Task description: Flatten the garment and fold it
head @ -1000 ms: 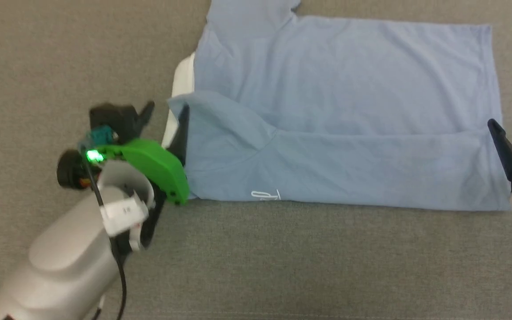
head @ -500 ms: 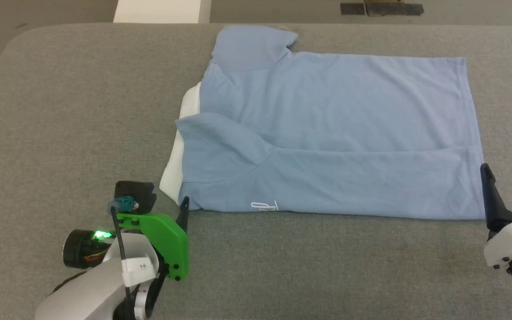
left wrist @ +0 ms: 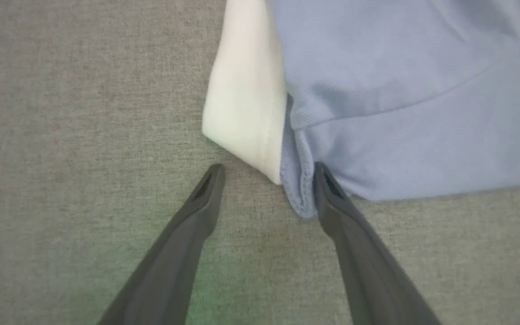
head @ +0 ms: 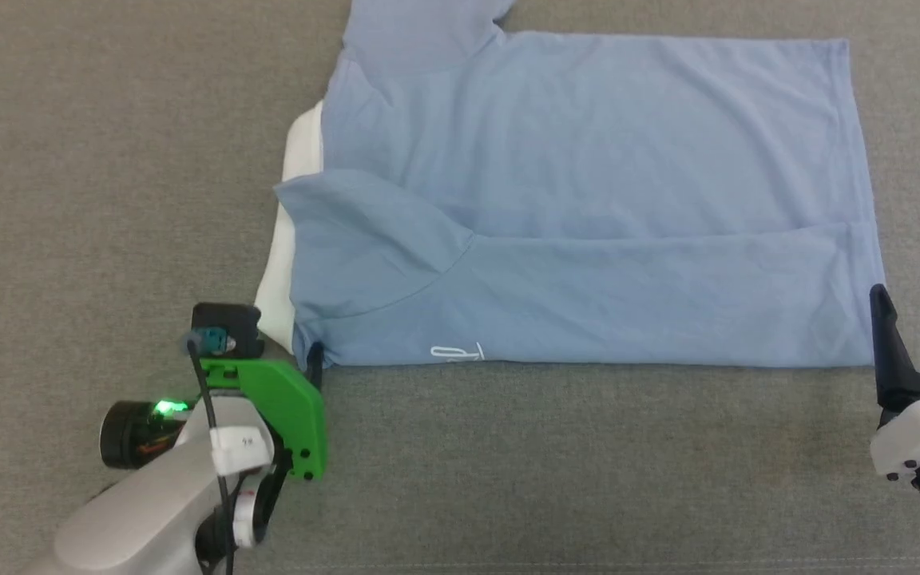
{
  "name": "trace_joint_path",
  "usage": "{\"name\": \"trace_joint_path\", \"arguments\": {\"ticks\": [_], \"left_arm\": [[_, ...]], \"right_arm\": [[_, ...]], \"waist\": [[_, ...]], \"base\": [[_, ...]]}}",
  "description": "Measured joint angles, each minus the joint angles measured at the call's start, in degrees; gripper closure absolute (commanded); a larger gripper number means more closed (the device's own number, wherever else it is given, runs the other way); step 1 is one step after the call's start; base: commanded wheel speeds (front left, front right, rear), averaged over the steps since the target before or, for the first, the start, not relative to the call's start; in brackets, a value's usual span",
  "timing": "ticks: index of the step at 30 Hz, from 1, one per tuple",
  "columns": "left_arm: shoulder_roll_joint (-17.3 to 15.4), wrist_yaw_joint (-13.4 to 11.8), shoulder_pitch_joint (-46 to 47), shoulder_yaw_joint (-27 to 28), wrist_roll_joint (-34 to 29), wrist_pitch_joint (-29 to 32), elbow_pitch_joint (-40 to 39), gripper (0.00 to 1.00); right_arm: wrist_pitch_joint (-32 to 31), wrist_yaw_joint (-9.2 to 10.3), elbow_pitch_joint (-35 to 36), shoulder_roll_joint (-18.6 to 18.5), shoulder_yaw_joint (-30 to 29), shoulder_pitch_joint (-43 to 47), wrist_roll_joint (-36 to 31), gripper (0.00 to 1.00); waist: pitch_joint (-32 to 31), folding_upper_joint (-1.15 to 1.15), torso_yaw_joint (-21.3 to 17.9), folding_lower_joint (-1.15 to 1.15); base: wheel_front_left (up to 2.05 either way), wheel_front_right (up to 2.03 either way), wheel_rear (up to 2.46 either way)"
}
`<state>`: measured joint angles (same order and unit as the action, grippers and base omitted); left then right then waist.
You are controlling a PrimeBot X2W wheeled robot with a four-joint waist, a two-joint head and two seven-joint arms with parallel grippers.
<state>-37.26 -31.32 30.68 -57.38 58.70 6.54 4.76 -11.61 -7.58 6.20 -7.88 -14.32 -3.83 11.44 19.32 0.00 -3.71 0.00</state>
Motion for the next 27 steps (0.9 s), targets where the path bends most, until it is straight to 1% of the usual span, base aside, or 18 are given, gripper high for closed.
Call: {"name": "trace_joint_path", "arguments": {"ticks": [2,3,4,8,12,16,19,23,25,26,27], "left_arm": [[0.02,0.27,0.66,-0.23,0.26,0.88,-0.01,0.00],[0.02,0.55,0.88,-0.23,0.45,1.05,-0.02,0.47],[0.02,0.94,1.11,-0.29,0.59,1.49,-0.10,1.00],[0.52,2.54,1.68,-0.25,0.89,1.64,-0.01,1.00],[1.33,3.02,1.69,-0.19,0.82,0.31,0.15,1.00],[1.41,3.03,1.71,-0.41,0.23,-0.41,-1.03,1.00],[1.22,2.98,1.89,-0.73,-0.47,-0.41,-2.77,1.00],[0.75,2.61,2.55,-0.85,-0.71,-0.32,-4.64,1.00],[0.67,2.46,2.57,-0.86,-0.75,-0.32,-5.23,1.00],[0.57,2.45,2.57,-0.91,-0.75,-0.32,-5.42,1.00],[0.48,2.44,2.57,-0.93,-0.76,-0.31,-5.52,1.00]], "right_arm": [[-0.01,0.00,0.20,-0.01,-0.26,-0.01,-0.16,0.00],[-0.09,0.00,0.21,-0.02,-0.34,-0.01,-0.26,0.00],[-0.31,0.00,0.19,-0.09,-0.46,-0.01,-0.47,0.00],[-2.77,0.00,-0.70,-0.85,-1.32,-0.16,-1.37,0.00],[-9.10,0.00,-3.93,-2.01,-2.87,-0.88,-3.35,0.00],[-16.08,0.00,-7.89,-1.86,-4.13,-3.89,-3.32,0.00],[-20.07,0.00,-10.46,-1.83,-5.01,-5.83,-3.63,0.00],[-23.52,0.00,-13.69,-0.87,-7.80,-7.63,-5.64,0.00],[-24.75,0.01,-14.19,-0.27,-8.15,-8.46,-5.87,0.00],[-25.25,0.01,-14.27,-0.26,-8.13,-8.75,-5.87,0.24],[-25.51,0.02,-14.29,-0.25,-8.15,-8.91,-5.86,0.75]], "waist": [[0.82,0.00,-0.24,0.00],[1.09,0.00,-0.32,0.00],[1.36,0.00,-0.40,0.00],[1.35,0.00,-0.27,0.00],[0.56,0.00,0.72,0.00],[-0.01,0.00,2.18,0.00],[-0.07,0.00,3.29,0.00],[0.43,0.00,4.37,0.00],[0.73,0.00,4.73,0.00],[0.89,0.00,4.88,0.00],[1.00,0.00,4.97,0.00]], "base": [[0.00,0.00,0.00],[0.00,0.00,0.00],[0.00,0.00,0.00],[0.00,0.00,0.00],[0.00,0.00,0.00],[0.00,0.00,0.00],[0.00,0.00,0.00],[0.00,0.00,0.00],[0.00,0.00,0.00],[0.00,0.00,0.00],[0.00,0.00,0.00]]}}
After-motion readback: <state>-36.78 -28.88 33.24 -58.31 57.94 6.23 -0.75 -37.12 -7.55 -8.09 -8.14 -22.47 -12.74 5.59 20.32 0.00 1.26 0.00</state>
